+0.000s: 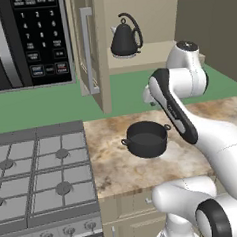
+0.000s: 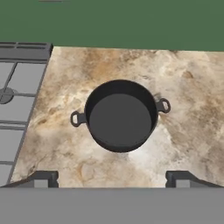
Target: Pick the kettle from the cabinet and place it on a stove burner. Then pick the pot from the counter and place it on another stove burner. Finally, turn both burners on.
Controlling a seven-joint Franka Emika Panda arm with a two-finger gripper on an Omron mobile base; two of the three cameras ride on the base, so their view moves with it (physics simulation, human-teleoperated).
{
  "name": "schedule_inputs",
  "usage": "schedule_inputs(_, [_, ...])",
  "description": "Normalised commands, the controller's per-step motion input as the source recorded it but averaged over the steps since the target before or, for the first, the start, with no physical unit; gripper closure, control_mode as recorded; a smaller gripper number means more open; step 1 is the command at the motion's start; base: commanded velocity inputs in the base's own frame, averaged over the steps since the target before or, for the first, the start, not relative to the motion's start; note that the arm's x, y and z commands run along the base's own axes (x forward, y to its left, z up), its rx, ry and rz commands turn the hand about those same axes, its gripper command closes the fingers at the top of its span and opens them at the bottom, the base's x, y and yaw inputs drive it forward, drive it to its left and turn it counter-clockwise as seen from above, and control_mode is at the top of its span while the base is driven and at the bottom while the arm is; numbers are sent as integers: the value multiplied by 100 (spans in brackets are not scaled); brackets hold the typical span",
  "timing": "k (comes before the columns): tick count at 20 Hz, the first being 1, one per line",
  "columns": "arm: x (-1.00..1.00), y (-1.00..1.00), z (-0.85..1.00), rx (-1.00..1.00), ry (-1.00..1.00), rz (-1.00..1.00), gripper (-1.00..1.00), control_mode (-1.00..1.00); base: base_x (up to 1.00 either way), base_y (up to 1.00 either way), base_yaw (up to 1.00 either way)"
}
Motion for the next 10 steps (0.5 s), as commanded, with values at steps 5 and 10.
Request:
schedule_inputs(5, [-8,0,15,0,-11,0,-100,-100,0,0,0])
schedule_inputs(10, [-10,0,20,0,-15,0,-100,-100,0,0,0])
